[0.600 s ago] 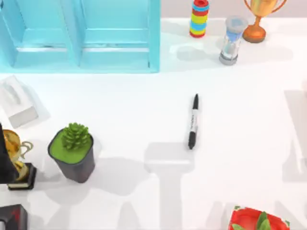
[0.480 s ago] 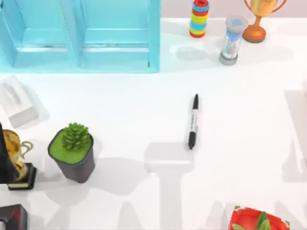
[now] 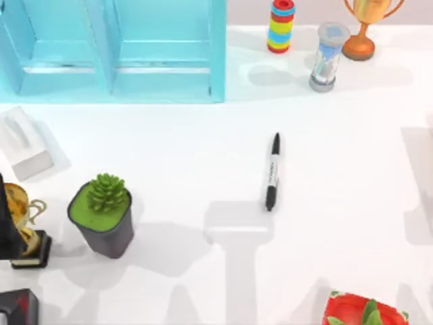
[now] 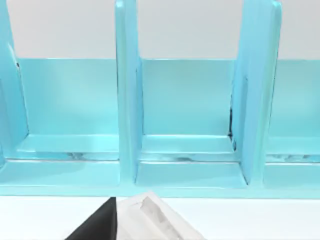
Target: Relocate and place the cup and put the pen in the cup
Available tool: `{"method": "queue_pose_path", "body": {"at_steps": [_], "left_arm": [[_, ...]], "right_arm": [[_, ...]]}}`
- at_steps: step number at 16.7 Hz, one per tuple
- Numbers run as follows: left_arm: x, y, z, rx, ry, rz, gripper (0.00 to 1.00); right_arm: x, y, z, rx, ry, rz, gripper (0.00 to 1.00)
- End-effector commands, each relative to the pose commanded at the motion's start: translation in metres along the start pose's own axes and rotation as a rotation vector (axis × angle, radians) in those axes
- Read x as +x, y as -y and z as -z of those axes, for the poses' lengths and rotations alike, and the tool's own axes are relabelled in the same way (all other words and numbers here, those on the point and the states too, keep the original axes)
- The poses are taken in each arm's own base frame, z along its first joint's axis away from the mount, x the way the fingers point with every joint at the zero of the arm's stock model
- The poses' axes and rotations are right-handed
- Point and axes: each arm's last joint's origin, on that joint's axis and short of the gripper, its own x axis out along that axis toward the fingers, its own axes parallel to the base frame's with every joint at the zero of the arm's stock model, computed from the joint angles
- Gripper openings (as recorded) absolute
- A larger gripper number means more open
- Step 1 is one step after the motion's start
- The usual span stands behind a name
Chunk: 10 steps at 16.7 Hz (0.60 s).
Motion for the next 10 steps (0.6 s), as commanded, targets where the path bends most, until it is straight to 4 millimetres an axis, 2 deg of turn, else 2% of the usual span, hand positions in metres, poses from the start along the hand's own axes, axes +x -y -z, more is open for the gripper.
{"method": "queue_pose_path", "body": {"at_steps": [5, 10], "left_arm": [[0.000, 0.000, 0.000, 0.000, 0.000, 0.000, 1.00], [0.000, 0.000, 0.000, 0.000, 0.000, 0.000, 1.00]], "right_arm": [[0.024, 0.021, -0.056, -0.060, -0.339, 0.053, 1.00], [0.076, 0.054, -0.099, -0.081, -0.698, 0.050, 1.00]]}}
